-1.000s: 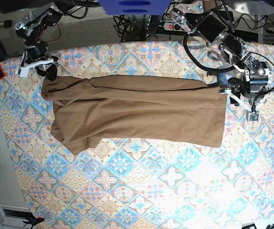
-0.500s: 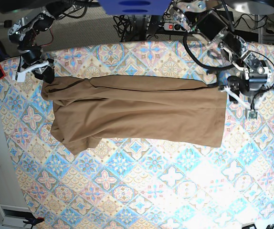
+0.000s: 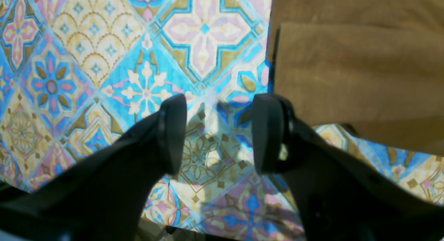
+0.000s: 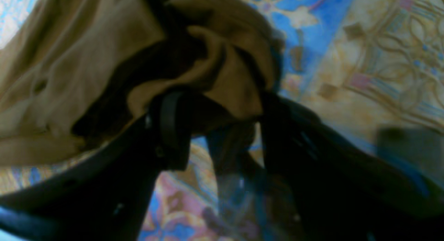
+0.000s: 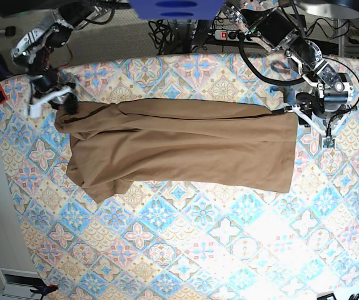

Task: Layout the t-shirt on the table in an organized manner, then fold the t-shirt properly
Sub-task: 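Regrasp the shirt edge with the right gripper beside the left gripper's hold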

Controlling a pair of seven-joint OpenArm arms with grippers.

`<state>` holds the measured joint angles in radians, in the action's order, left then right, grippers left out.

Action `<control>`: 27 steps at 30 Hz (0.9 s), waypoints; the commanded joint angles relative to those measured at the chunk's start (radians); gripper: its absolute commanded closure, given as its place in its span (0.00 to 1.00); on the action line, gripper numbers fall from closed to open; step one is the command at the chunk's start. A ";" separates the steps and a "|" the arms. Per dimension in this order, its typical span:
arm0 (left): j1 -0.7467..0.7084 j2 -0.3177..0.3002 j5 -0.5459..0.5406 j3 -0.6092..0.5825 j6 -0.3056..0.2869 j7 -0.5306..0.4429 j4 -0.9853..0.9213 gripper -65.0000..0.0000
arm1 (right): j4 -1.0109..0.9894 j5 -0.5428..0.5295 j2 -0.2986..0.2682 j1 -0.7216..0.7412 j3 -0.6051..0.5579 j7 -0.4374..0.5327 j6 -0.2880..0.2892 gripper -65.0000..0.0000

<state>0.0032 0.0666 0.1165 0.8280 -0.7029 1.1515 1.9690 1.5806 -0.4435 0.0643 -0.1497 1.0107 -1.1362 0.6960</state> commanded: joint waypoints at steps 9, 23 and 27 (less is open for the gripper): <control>0.008 -0.014 -0.002 0.000 0.005 -0.008 0.000 0.53 | 0.050 0.002 0.001 0.008 -0.031 -0.014 0.002 0.54; 0.007 -0.031 -0.142 0.001 0.005 -0.008 -0.058 0.53 | 0.051 0.004 0.001 0.003 -0.031 -0.012 0.002 0.54; -0.010 -0.066 -0.242 0.001 0.005 -0.008 -0.113 0.53 | 0.051 0.004 -0.001 0.003 -0.031 -0.012 0.002 0.54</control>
<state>-0.0132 0.0071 -0.1108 0.8284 -0.7025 1.1526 1.8462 1.6135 -0.4362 0.0750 -0.1501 0.9779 -1.1553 0.6926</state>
